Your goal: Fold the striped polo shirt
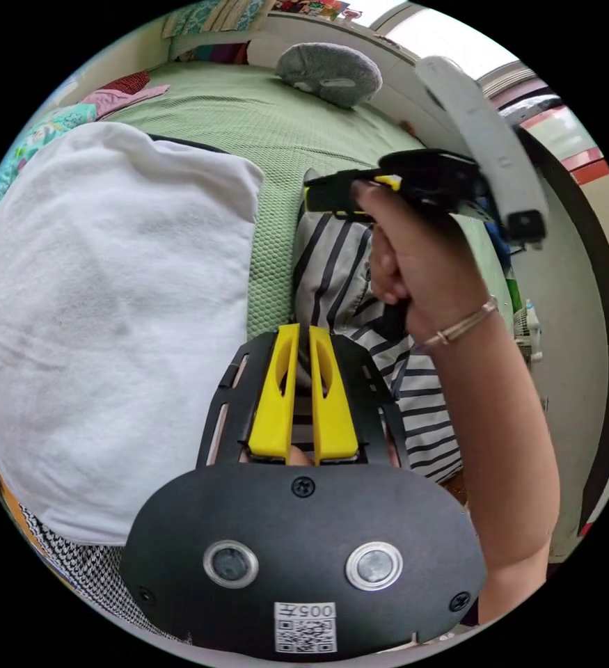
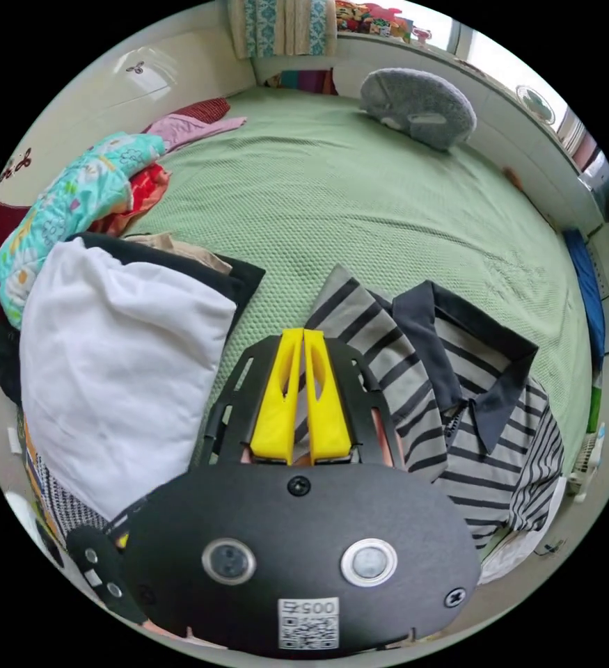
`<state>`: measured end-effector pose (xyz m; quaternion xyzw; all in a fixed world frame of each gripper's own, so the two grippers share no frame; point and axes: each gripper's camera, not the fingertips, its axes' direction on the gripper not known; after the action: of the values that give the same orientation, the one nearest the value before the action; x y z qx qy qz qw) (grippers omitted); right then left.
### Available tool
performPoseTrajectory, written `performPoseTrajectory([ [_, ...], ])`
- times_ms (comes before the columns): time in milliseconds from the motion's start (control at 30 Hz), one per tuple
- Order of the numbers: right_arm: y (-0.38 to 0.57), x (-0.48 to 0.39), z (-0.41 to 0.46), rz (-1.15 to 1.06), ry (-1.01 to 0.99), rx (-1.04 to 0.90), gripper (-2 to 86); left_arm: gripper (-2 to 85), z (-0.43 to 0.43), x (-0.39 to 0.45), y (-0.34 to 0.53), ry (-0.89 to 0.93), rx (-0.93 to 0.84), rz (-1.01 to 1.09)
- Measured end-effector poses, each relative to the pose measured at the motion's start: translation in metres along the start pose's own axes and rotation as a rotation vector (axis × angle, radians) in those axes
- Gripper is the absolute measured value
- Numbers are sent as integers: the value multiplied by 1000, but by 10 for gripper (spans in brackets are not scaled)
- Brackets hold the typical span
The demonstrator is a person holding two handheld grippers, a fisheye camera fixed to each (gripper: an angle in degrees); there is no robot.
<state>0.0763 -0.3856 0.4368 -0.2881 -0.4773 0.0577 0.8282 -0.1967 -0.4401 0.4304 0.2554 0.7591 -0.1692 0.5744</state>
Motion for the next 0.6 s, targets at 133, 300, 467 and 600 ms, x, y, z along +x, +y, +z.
performPoseTrajectory([
  [133,-10,8,35,48,-47,-79,-10,42,-1,-9,0,9,-2,-20],
  [300,-24,11,44,61,-6,-42,-10,42,3,-14,-3,-5,-23,-23],
  [467,-43,36,51,139,-111,-110,-11,41,6,-8,-7,-10,-29,-6],
  [600,-39,52,35,138,-210,-72,-10,41,9,-5,-10,-53,-49,-1],
])
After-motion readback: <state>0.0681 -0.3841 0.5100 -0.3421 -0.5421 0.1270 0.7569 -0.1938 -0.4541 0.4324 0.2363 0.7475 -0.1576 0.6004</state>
